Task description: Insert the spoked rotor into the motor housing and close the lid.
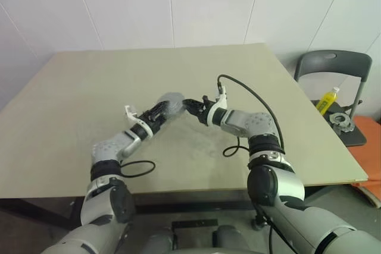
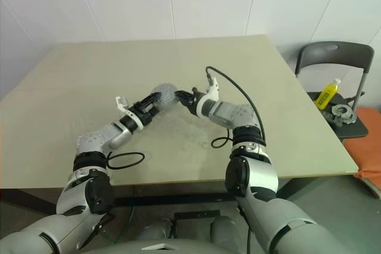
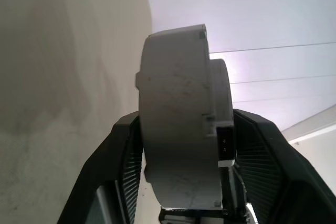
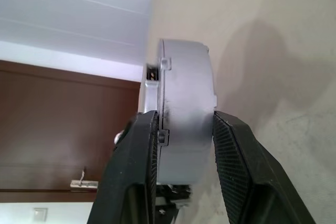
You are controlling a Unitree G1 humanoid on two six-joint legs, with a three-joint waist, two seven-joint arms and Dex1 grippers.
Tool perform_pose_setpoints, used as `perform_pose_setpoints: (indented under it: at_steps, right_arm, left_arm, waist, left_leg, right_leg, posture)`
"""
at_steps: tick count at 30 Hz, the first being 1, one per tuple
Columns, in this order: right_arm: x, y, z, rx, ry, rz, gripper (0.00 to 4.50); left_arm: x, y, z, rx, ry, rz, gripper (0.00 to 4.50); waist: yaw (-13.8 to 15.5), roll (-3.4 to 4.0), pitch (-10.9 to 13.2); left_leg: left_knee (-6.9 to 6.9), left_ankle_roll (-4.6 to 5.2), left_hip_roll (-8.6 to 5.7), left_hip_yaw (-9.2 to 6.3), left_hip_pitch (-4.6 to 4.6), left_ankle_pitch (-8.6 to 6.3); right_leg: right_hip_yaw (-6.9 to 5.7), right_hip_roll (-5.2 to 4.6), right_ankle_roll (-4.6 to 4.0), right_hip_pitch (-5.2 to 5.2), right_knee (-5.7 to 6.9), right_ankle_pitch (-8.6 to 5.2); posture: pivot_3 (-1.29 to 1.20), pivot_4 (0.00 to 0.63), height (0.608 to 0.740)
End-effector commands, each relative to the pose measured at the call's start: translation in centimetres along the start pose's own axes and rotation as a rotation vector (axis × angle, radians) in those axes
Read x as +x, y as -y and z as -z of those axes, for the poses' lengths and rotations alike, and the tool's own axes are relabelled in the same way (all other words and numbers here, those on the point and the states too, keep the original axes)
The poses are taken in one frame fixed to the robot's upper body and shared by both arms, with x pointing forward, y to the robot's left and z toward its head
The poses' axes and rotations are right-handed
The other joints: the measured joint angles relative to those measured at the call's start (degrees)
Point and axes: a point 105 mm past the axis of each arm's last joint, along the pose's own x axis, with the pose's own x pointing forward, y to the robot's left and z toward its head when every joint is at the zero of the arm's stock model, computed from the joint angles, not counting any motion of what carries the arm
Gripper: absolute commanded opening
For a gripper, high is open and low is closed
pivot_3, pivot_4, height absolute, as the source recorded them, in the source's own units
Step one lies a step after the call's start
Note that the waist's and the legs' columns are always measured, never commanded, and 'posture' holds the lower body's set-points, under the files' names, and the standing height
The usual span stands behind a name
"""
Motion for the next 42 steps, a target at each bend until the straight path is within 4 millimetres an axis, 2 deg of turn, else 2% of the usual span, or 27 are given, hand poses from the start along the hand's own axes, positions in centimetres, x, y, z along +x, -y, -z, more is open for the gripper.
perform_pose_setpoints:
  at_steps: [1,5,9,14,15,17,22,24,30,34,38,42]
  right_arm:
    - [0.3,-2.8,-0.5,-0.055,0.016,-0.1,1.21]
    - [0.3,-3.9,-0.6,-0.067,0.022,-0.152,1.21]
    - [0.2,-4.7,-0.6,-0.1,0.027,-0.186,2.48]
    - [0.3,-5.3,-0.4,-0.152,0.019,-0.192,4.25]
    - [0.3,-5.4,-0.1,-0.148,0.005,-0.202,4.44]
    - [0.4,-5.2,0.4,-0.156,-0.014,-0.202,4.44]
    - [0.4,-4.9,0.2,-0.174,0.006,-0.184,4.44]
    - [0.3,-4.8,0.1,-0.181,0.005,-0.182,4.44]
    - [-0.1,-5.2,-0.3,-0.221,0.013,-0.199,4.44]
    - [-0.2,-5.3,-0.3,-0.256,0.011,-0.208,4.44]
    - [-0.3,-5.4,-0.1,-0.283,0.005,-0.215,4.44]
    - [-0.3,-5.7,0.0,-0.304,0.0,-0.223,4.44]
  left_arm:
    - [0.6,1.6,0.2,0.057,-0.014,0.052,2.24]
    - [0.8,0.7,0.2,0.037,-0.005,0.003,2.22]
    - [0.8,0.3,0.4,0.0,-0.01,-0.009,2.22]
    - [1.1,1.0,0.5,-0.043,0.005,0.042,2.22]
    - [1.1,1.1,0.3,-0.032,0.024,0.049,2.22]
    - [1.3,1.4,-0.2,-0.036,0.077,0.075,2.22]
    - [0.8,2.2,-3.9,0.044,0.336,0.097,2.22]
    - [0.7,2.3,-4.7,0.073,0.39,0.089,2.22]
    - [-0.7,3.0,-7.8,0.206,0.603,0.061,2.22]
    - [-2.2,2.8,-9.9,0.336,0.747,-0.025,2.22]
    - [-4.4,1.6,-12.1,0.545,0.878,-0.248,2.22]
    - [-6.8,0.8,-14.1,0.606,1.0,-0.402,2.22]
  waist:
    - [-0.01,0.0,0.0]
    - [0.01,0.0,0.0]
    - [0.0,0.0,0.0]
    - [-0.02,0.0,0.0]
    - [-0.02,0.0,0.0]
    - [0.06,0.0,0.0]
    - [-0.05,0.0,0.0]
    - [0.02,-0.01,0.0]
    - [0.17,-0.01,0.0]
    - [0.11,-0.01,-0.01]
    - [0.11,-0.03,-0.02]
    - [0.2,-0.06,-0.03]
  left_leg:
    - [0.0,0.0,0.0,0.0,0.0,0.0]
    - [0.03,0.0,0.0,-0.01,0.0,0.0]
    - [0.1,0.0,0.0,-0.01,0.0,0.0]
    - [0.15,0.0,0.0,-0.02,-0.01,0.0]
    - [0.15,0.0,0.0,-0.02,-0.01,0.0]
    - [0.18,0.0,0.0,-0.01,-0.01,0.0]
    - [0.22,0.0,0.05,0.0,-0.01,-0.01]
    - [0.24,0.0,0.09,0.01,-0.01,-0.01]
    - [0.33,0.0,0.08,0.01,-0.03,-0.01]
    - [0.36,0.0,0.07,0.03,-0.04,-0.01]
    - [0.38,0.0,0.07,0.03,-0.03,-0.01]
    - [0.4,0.0,0.07,-0.01,-0.03,-0.01]
  right_leg:
    - [0.0,0.0,0.0,0.0,0.01,0.0]
    - [0.0,0.0,0.0,0.0,0.02,0.0]
    - [0.0,0.01,0.0,0.0,0.07,0.0]
    - [0.0,0.01,0.0,0.02,0.08,0.01]
    - [0.0,0.01,0.0,0.02,0.08,0.01]
    - [-0.01,0.01,0.0,0.04,0.08,0.01]
    - [0.0,0.05,-0.04,0.04,0.08,0.05]
    - [0.01,0.1,-0.06,0.03,0.08,0.06]
    - [0.0,0.1,-0.03,0.06,0.08,0.08]
    - [0.0,0.11,-0.02,0.07,0.07,0.11]
    - [0.0,0.2,-0.04,0.07,0.07,0.14]
    - [0.0,0.21,-0.03,0.08,0.08,0.15]
  posture:
    - [0.0,0.0,0.74]
    - [0.0,0.0,0.74]
    - [0.0,0.0,0.74]
    - [0.0,0.0,0.74]
    - [0.0,0.0,0.74]
    - [0.0,0.0,0.74]
    - [0.0,0.0,0.74]
    - [0.0,0.0,0.74]
    - [0.0,0.0,0.74]
    - [0.0,0.0,0.74]
    - [0.0,0.0,0.74]
    - [0.0,0.0,0.74]
